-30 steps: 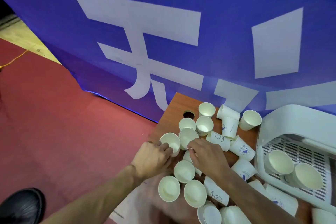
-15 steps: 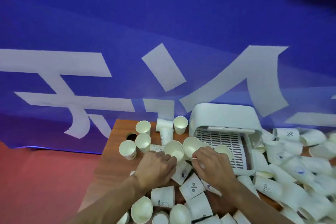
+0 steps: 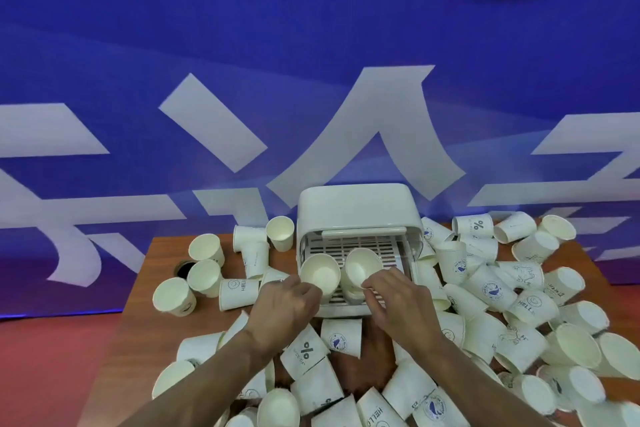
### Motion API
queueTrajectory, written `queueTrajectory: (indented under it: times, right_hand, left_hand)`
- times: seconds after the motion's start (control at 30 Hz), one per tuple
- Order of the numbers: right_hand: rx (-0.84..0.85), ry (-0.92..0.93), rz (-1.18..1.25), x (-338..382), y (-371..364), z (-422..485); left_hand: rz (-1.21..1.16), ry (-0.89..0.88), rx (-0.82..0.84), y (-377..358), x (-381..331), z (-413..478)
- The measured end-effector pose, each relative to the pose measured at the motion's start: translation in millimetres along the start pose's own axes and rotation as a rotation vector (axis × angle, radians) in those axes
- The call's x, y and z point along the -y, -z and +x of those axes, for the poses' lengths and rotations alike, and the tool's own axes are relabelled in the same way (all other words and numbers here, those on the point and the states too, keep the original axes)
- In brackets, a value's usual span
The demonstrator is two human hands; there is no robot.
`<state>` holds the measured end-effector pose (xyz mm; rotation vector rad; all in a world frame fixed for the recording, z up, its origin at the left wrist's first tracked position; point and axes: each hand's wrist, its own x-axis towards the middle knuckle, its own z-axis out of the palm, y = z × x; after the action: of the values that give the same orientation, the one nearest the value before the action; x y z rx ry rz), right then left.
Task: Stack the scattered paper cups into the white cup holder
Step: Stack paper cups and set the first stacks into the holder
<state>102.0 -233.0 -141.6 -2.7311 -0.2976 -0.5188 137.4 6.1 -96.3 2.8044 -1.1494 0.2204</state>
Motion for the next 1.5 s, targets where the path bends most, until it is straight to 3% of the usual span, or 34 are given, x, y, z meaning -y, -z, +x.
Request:
queueTrajectory:
  times: [0.3, 0.47, 0.6, 0.83, 1.23, 1.4, 1.5]
  right_hand:
    - [0.091, -0.054, 0.038, -10.4, -15.1, -0.4]
    - [0.02, 0.01, 0.051, -18.4, -11.6, -0.6]
    - [-0.002, 0.09, 0.062, -24.8, -14.9, -3.6]
    - [0.185, 0.122, 0.053, -32.8, -30.1, 2.0]
    - [0.403, 0.003, -0.054, -26.0, -49.2, 9.8]
    - [0.498, -0.017, -0.108, -24.1, -49.6, 9.5]
    - [0.434, -0.03, -0.076, -21.8, -46.7, 5.7]
  left_hand:
    - [-0.023, 0.128, -0.006, -8.7, -1.7, 9.4]
    - [-0.055, 0.143, -0.025, -13.0, -3.1, 13.6]
    - [-0.046, 0.15, 0.056, -24.8, 1.3, 15.7]
    - [-0.031, 0.137, 0.185, -52.1, 4.8, 26.9]
    - [-0.042, 0.245, 0.41, -83.4, 9.4, 38.7]
    - [-0.066, 0.228, 0.383, -75.9, 7.7, 38.0]
    - [-0.118, 0.218, 0.29, -69.3, 10.0, 25.8]
